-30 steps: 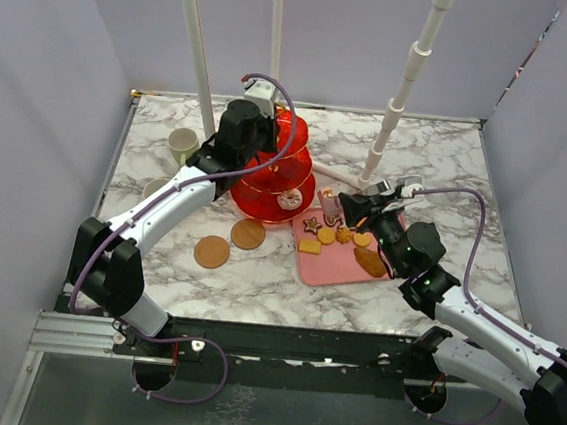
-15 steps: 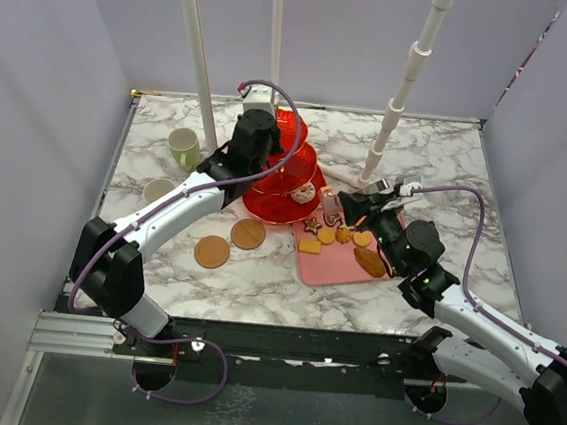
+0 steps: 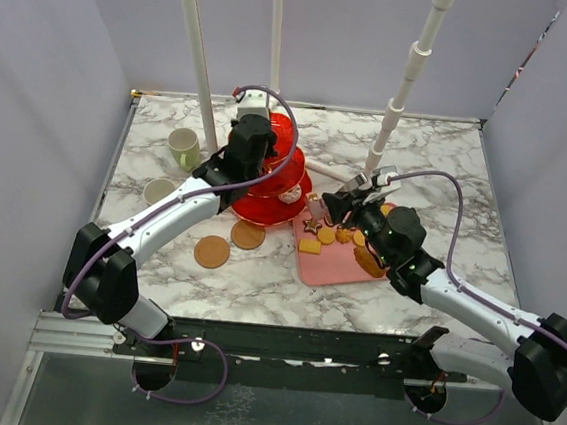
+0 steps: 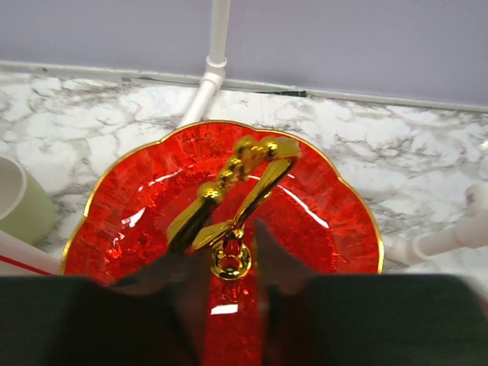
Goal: Serve the afternoon tea
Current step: Adjust the desert table at the center of the board.
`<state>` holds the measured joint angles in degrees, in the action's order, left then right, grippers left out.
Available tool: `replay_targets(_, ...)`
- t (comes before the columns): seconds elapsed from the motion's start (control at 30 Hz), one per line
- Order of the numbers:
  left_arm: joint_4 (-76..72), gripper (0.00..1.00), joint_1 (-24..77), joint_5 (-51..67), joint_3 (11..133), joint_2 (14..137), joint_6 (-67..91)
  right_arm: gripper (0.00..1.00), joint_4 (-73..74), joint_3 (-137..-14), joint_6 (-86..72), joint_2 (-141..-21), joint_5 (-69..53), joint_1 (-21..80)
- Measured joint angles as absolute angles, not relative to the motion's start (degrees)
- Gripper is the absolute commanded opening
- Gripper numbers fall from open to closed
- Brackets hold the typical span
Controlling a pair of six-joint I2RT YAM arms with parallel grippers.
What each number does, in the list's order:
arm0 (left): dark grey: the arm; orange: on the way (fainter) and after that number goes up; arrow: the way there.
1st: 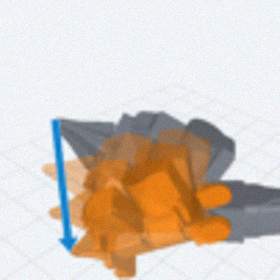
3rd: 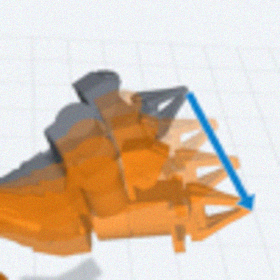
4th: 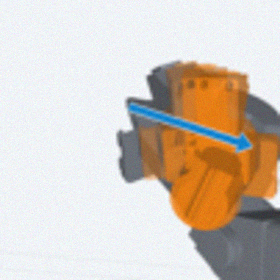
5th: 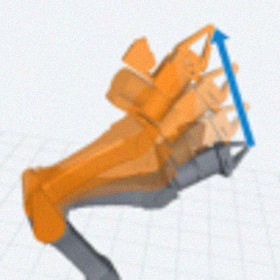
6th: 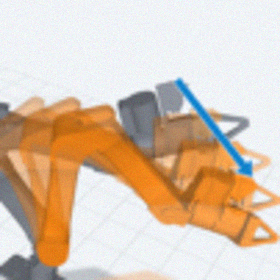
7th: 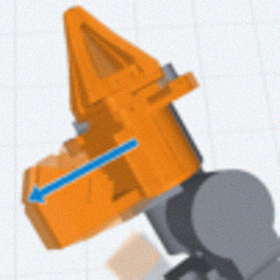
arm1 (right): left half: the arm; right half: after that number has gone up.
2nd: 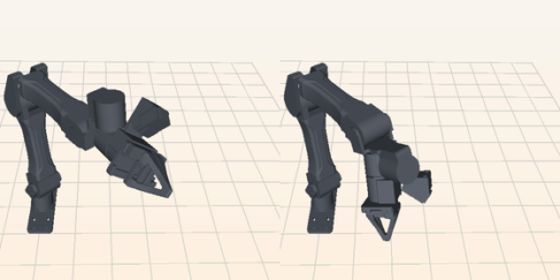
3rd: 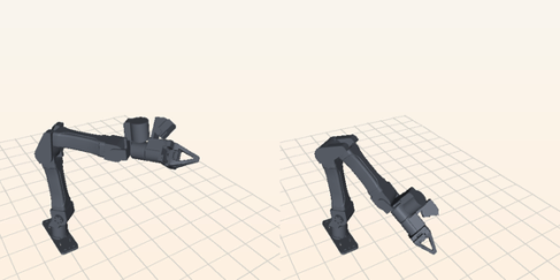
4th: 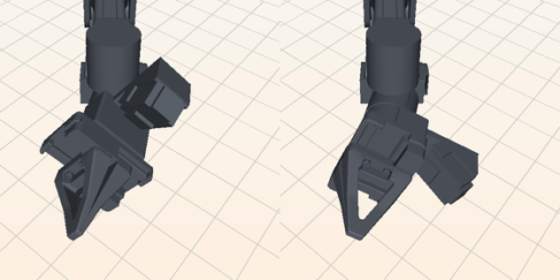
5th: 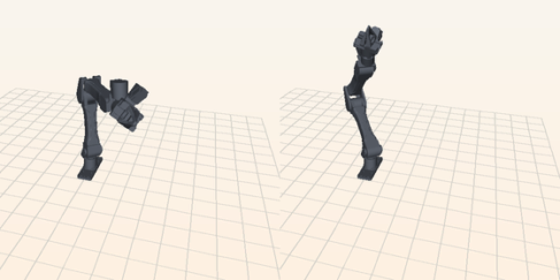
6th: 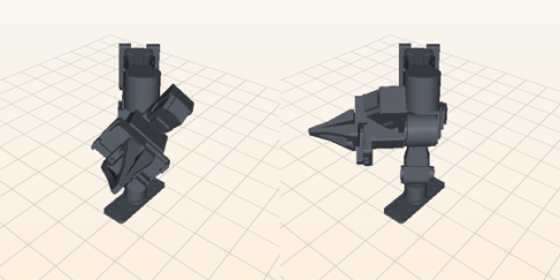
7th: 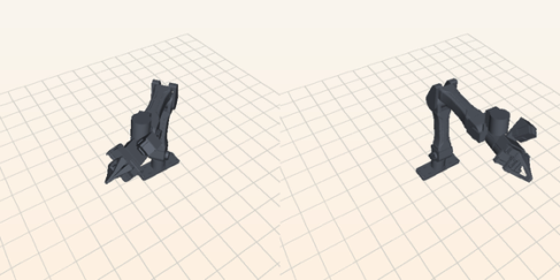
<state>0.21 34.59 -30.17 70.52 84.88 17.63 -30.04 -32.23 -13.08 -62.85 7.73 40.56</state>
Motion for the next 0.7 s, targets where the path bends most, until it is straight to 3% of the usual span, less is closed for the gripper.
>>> replay_targets(0.2,-3.2,0.88,34.63,-28.77,68.42,83.94,17.32,0.28,-30.52,-32.95,-13.45,-64.27,6.13,40.58)
replay_targets(0.27,-3.55,0.97,34.63,-27.73,68.05,83.59,16.27,0.28,-31.05,-32.95,-13.47,-64.58,6.02,40.86)
replay_targets(0.7,3.05,0.99,34.63,-17.82,68.23,77.06,5.21,0.28,-36.47,-34.89,-13.39,-72.12,4.99,43.94)
